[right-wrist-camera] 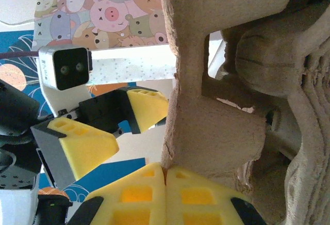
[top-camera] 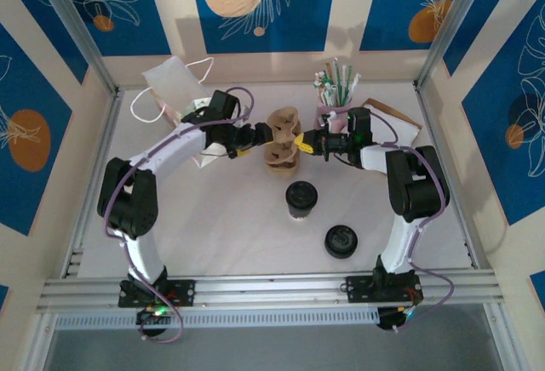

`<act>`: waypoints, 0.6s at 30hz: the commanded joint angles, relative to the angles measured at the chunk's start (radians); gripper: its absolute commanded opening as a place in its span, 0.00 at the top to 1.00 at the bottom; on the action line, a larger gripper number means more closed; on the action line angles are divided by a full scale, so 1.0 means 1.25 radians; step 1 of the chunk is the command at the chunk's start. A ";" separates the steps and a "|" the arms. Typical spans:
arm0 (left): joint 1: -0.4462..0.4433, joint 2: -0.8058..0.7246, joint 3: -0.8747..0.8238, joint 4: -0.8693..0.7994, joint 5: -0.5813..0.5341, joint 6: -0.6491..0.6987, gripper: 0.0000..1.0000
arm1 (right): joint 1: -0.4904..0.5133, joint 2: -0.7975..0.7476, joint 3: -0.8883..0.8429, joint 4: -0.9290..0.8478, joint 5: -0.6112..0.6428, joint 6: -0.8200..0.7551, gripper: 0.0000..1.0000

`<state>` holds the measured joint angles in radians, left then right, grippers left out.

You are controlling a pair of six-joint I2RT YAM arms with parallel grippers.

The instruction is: Pack the takeout coffee

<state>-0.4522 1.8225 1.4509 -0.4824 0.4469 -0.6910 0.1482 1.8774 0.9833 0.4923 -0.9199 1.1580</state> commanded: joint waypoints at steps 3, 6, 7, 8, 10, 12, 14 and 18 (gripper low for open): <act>0.026 -0.032 -0.036 0.063 0.062 -0.038 0.09 | -0.004 -0.040 -0.011 0.028 -0.036 0.023 1.00; 0.046 -0.055 -0.068 0.121 0.097 -0.071 0.11 | -0.003 -0.058 -0.007 0.028 -0.047 0.030 1.00; 0.051 -0.062 -0.076 0.136 0.106 -0.079 0.11 | -0.003 -0.063 -0.007 0.027 -0.049 0.031 1.00; 0.058 -0.071 -0.084 0.153 0.115 -0.089 0.11 | -0.004 -0.070 -0.005 0.026 -0.052 0.032 1.00; 0.069 -0.085 -0.099 0.187 0.136 -0.112 0.12 | -0.003 -0.083 -0.002 0.022 -0.058 0.036 1.00; 0.079 -0.100 -0.118 0.239 0.164 -0.147 0.12 | -0.001 -0.098 0.000 0.017 -0.066 0.037 1.00; 0.086 -0.116 -0.136 0.291 0.187 -0.183 0.13 | 0.001 -0.113 0.002 0.015 -0.074 0.044 1.00; 0.087 -0.142 -0.139 0.317 0.191 -0.206 0.14 | 0.006 -0.161 0.004 -0.033 -0.075 0.026 1.00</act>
<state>-0.3504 1.6890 1.2827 -0.1707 0.6331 -0.8959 0.1505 1.7355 0.9833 0.4995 -0.9779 1.2018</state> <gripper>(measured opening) 0.857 0.056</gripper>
